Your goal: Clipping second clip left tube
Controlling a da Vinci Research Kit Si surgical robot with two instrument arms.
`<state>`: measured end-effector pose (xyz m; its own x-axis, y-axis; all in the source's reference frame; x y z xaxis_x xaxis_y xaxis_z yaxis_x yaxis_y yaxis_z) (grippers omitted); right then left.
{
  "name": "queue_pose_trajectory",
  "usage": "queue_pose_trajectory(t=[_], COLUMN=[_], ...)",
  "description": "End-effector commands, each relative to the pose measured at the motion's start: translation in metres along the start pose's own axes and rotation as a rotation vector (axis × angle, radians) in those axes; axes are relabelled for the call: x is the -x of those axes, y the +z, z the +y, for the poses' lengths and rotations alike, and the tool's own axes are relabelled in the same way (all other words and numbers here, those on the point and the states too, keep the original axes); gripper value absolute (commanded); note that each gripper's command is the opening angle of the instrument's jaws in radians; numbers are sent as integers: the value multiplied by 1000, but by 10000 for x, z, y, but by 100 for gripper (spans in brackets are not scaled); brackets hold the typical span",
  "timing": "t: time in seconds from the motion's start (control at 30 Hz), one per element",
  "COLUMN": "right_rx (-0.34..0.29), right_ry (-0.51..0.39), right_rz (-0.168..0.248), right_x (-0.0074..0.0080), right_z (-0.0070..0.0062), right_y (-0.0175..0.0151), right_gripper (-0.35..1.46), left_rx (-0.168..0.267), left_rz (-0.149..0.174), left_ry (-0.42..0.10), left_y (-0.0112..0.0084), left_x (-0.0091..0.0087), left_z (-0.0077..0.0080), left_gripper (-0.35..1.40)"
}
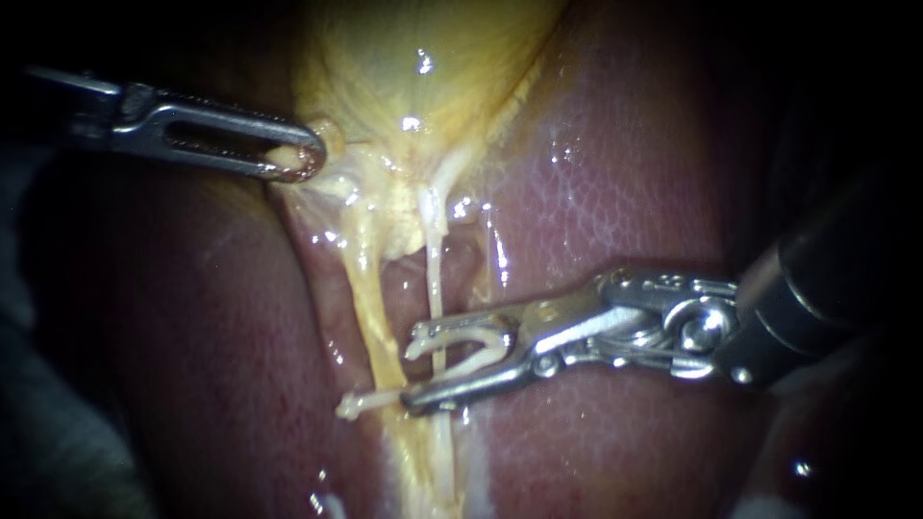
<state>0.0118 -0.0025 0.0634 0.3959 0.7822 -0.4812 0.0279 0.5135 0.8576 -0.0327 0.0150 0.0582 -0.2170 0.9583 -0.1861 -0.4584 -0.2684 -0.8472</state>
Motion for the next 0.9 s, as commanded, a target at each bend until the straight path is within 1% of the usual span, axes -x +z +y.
queue_pose_trajectory(t=[0.03, 0.23, 0.4, 0.5, 0.7, 0.77, 0.9], right_rx=[5, 25, 36, 39, 43, 40, 28], right_ry=[3, -3, 6, 9, 15, 21, 39], right_rz=[-7, -35, -44, -44, -45, -37, -5], right_x=[3, 15, 27, 31, 29, 27, 22], right_z=[4, 20, 37, 43, 47, 47, 48], right_y=[0, 1, 5, 6, 10, 15, 24], right_gripper=[50, 50, 50, 50, 50, 50, 50], left_rx=[0, 0, 0, 0, 0, 0, 0], left_rz=[0, 0, 0, 0, 0, 0, 0], left_ry=[0, 0, 0, 0, 0, 0, 0], left_y=[0, 0, 0, 0, 0, 0, 0], left_x=[0, 0, 0, 0, 0, 0, 0], left_z=[0, 0, 0, 0, 0, 0, 0], left_gripper=[-35, -35, -35, -35, -35, -35, -35])
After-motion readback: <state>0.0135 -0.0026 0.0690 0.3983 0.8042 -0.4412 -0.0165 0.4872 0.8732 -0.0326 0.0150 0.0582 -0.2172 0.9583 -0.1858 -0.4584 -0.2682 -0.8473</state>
